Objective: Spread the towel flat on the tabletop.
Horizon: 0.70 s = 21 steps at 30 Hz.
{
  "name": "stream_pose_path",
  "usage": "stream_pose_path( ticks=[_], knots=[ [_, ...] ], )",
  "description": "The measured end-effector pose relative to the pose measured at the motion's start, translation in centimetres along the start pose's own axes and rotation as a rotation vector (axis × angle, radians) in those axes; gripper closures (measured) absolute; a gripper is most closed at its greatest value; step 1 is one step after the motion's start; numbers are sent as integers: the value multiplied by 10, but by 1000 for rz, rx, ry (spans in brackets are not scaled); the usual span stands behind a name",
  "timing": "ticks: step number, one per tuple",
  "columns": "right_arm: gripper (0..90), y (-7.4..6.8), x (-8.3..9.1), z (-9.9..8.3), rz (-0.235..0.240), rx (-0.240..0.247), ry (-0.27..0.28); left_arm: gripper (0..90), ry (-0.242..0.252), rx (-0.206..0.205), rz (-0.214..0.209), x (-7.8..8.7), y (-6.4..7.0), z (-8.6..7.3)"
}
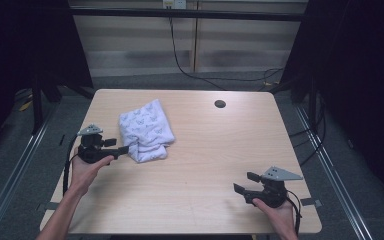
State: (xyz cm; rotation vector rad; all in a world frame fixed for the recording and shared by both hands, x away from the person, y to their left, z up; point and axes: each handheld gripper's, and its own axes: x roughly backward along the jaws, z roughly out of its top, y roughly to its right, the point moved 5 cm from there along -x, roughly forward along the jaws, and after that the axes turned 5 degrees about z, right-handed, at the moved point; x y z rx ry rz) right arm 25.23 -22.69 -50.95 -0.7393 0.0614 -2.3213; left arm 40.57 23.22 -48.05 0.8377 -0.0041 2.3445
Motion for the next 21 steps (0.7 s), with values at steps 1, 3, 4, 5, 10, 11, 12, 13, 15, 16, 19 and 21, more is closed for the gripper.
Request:
stream_pose_path(
  ticks=[1, 3, 4, 5, 10, 11, 12, 13, 15, 16, 19, 21],
  knots=[
    [278, 0, 0, 0, 0, 0, 0, 293, 0, 0, 0, 0, 0, 0],
    [278, 0, 0, 0, 1, -2, 3, 308, 6, 8, -8, -4, -1, 6],
    [277, 1, 0, 0, 3, -7, 4, 315, 7, -7, -32, -7, -1, 12],
    [277, 1, 0, 0, 3, -7, 4, 329, 7, -7, -32, -7, -1, 12],
    [275, 0, -1, -1, 19, -10, -2, 340, 14, -34, -21, -19, 0, 13],
    [275, 0, -1, -1, 19, -10, -2, 340, -4, -50, -23, -22, -1, 11],
    [275, 0, -1, -1, 21, -8, -7, 347, -6, -51, -3, -26, -1, 9],
    [275, 0, -1, -1, 21, -8, -7, 347, -9, -48, -6, -28, -2, 8],
    [271, 0, -1, -2, 22, -6, -9, 369, -10, -43, 1, -33, -4, 5],
    [271, 0, -1, -2, 21, -4, -10, 387, -30, -55, 9, -40, -5, 2],
    [270, 0, 0, -2, 16, 0, -13, 477, -55, -60, 37, -45, -8, -2],
    [270, 0, -1, -3, 17, -6, -24, 526, -58, -41, 65, -52, -12, -8]
  ],
)
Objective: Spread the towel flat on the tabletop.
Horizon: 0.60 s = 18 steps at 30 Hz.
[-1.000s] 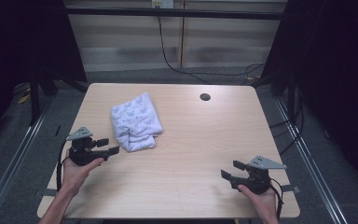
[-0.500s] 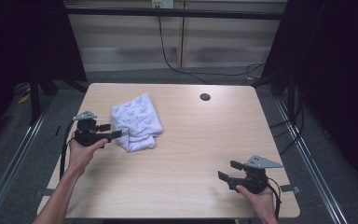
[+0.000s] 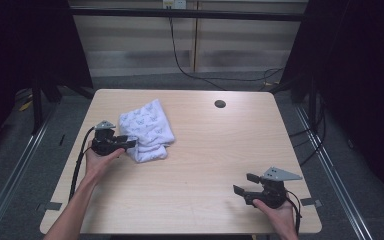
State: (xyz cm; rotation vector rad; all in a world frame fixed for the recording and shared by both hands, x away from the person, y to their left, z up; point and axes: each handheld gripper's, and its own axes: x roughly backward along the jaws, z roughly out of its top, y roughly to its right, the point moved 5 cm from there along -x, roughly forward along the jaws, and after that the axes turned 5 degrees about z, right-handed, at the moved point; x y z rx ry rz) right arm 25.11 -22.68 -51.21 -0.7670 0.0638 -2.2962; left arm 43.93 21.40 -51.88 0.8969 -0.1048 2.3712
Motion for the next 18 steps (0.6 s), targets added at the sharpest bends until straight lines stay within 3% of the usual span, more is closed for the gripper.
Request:
stream_pose_path(
  ticks=[4, 6, 10, 13, 16, 18],
  knots=[
    [270, 1, -1, -1, 2, -3, -4, 590, -17, -20, 16, -4, 0, -4],
    [270, 0, -2, 0, 6, 2, -4, 666, -30, -36, 19, -5, 1, -8],
    [270, -1, -2, -1, 9, 2, -9, 727, -35, -26, 10, -2, 1, -11],
    [270, -2, -1, 0, 9, 4, -6, 753, -21, -1, -47, 1, 9, -18],
    [270, -1, -3, 0, 12, -1, -10, 757, 4, 4, -86, 6, 21, -28],
    [270, -2, -5, 0, 13, 3, -14, 761, -5, -5, -94, 8, 25, -29]
  ],
)
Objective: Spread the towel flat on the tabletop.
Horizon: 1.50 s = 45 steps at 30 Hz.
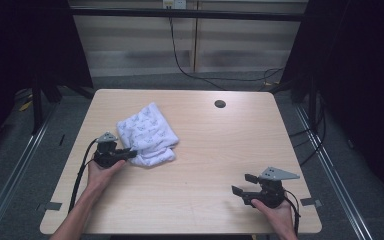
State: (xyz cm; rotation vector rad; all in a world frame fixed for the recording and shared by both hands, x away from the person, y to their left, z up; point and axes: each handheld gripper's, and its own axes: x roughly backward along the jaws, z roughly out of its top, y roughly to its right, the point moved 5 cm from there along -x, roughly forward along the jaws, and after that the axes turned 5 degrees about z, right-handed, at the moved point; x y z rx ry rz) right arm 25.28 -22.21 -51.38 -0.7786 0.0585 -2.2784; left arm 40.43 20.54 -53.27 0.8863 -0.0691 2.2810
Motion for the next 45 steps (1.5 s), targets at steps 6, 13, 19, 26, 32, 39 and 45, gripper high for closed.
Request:
stream_pose_path(
  ticks=[6, 13, 19, 26, 32, 39, 45],
  knots=[
    [270, -4, -3, 1, 8, 6, -7, 765, -33, -43, -54, 7, 25, -9],
    [334, -7, -5, 1, 26, 13, -14, 765, -54, -55, -84, 9, 44, -14],
    [363, -12, -7, 0, 52, 21, -25, 764, -66, -81, -133, 17, 70, -26],
    [402, -18, -10, 1, 75, 33, -39, 752, -98, -118, -180, 29, 101, -40],
    [449, -24, -14, 3, 102, 27, -41, 560, -106, -113, -181, 39, 107, -44],
    [563, -45, -43, 17, 171, 80, -80, 489, 11, -169, -198, 56, 114, -3],
    [688, -63, -73, 31, 233, 127, -103, 652, 14, -253, -282, 28, 141, 8]
  ],
)
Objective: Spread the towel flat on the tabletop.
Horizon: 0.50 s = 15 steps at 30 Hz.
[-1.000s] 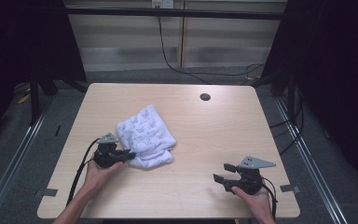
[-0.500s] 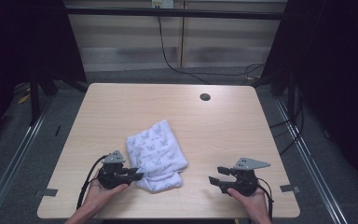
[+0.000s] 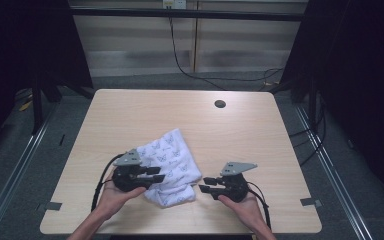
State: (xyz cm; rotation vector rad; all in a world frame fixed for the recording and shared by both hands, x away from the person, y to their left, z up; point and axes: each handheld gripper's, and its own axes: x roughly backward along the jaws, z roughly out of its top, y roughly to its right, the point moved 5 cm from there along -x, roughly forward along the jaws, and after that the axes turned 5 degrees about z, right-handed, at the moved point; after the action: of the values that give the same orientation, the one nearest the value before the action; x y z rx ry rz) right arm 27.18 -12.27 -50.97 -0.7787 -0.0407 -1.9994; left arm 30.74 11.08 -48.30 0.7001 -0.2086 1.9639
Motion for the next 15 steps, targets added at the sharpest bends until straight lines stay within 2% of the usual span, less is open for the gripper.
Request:
stream_pose_path(
  ticks=[1, 2, 3, 5, 6, 7, 10, 11, 13, 14, 15],
  knots=[
    [709, -1, -12, 2, 19, 6, -15, 668, -45, -34, -29, -15, 7, 0],
    [722, -2, -18, 2, 33, 1, -24, 650, -45, -34, -29, -15, 7, 0],
    [725, -2, -23, 2, 33, 6, -30, 627, -65, -57, -18, -21, 9, -2],
    [722, -1, -29, 0, 37, 0, -31, 558, -91, -41, -26, -31, 8, -9],
    [716, -1, -31, -1, 30, 1, -30, 536, -104, -47, -15, -35, 7, -13],
    [701, 0, -32, -2, 29, -4, -26, 509, -99, -36, -23, -38, 5, -20],
    [676, 1, -35, -4, 34, -9, -32, 480, -105, -60, -20, -38, 5, -22],
    [630, 0, -38, -5, 33, -6, -36, 422, -118, -80, -15, -38, 8, -23],
    [583, 0, -41, -5, 24, -1, -36, 414, -120, -87, -7, -40, 10, -25],
    [569, 0, -42, -5, 15, -1, -41, 431, -124, -128, 26, -42, 12, -27],
    [569, 0, -42, -5, 15, -1, -41, 450, -124, -128, 26, -42, 12, -27]
  ],
)
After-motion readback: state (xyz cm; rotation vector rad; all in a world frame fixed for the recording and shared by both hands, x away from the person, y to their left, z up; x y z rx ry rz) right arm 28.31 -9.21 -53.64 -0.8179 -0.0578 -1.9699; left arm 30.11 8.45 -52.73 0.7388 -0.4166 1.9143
